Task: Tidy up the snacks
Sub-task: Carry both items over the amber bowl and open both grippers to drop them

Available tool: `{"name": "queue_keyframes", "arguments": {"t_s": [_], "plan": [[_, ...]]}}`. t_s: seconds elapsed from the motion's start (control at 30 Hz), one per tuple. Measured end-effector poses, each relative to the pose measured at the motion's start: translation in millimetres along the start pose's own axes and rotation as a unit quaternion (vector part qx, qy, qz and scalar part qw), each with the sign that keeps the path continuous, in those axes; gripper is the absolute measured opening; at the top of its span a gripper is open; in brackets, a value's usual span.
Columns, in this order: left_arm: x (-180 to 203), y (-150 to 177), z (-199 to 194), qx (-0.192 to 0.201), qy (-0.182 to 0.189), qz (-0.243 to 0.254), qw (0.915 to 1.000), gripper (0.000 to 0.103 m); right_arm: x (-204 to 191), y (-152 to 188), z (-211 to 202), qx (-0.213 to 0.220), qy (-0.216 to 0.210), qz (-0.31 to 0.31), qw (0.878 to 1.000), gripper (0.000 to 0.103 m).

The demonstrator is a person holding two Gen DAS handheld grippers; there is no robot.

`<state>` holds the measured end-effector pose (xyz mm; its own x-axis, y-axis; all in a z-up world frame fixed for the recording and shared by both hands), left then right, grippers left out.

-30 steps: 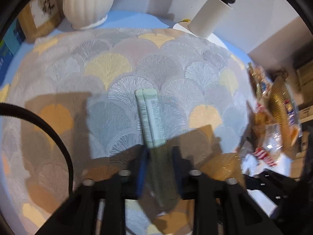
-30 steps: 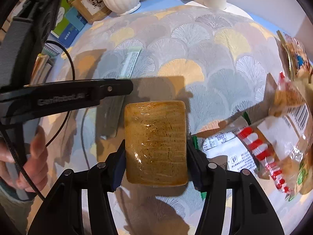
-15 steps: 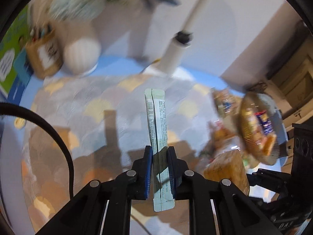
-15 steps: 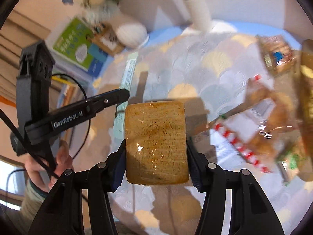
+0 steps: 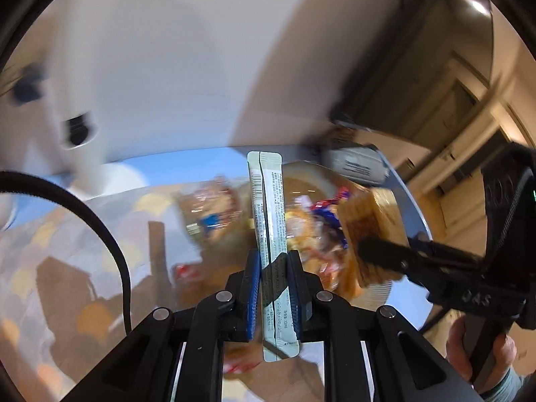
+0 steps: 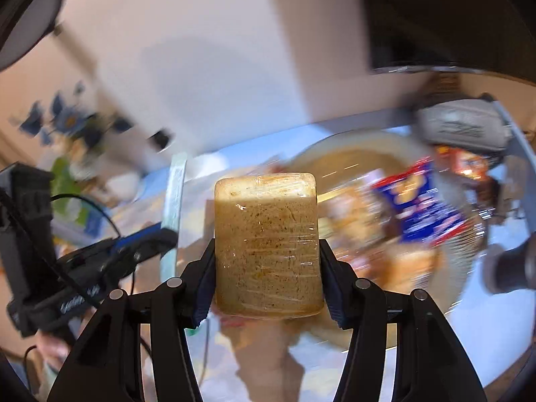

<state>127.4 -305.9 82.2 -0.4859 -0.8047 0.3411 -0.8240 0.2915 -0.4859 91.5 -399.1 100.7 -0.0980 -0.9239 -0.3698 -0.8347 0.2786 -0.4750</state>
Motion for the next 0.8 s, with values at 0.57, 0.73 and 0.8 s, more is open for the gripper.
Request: {"name": "queue_keyframes", "arguments": {"t_s": [0.57, 0.73, 0.8], "plan": [[15, -14, 38, -0.019, 0.016, -0.022, 0.9995, 0.055, 80, -24, -4, 0.011, 0.024, 0.057, 0.998, 0.058], [-30, -1, 8, -0.001, -0.008, -0.049, 0.9988, 0.055, 69, -13, 0, 0.002, 0.012, 0.062, 0.998, 0.058], [-49, 2, -6, 0.008, -0.015, -0.064, 0.9978, 0.055, 59, -9, 1, 0.0, 0.007, 0.056, 0.998, 0.058]]}}
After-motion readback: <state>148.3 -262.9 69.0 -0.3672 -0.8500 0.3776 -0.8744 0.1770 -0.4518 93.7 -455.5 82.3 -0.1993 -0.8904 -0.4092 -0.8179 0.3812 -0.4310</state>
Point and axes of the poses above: each gripper's, at about its wrist camera, not at the fingertips, and z roughly the way its jaws point, x to its right, y to its underside, the point moved 10 cm from there along z, roughly the way its jaws point, and after that the axes turned 5 degrees about -y, right-handed, at the moved point
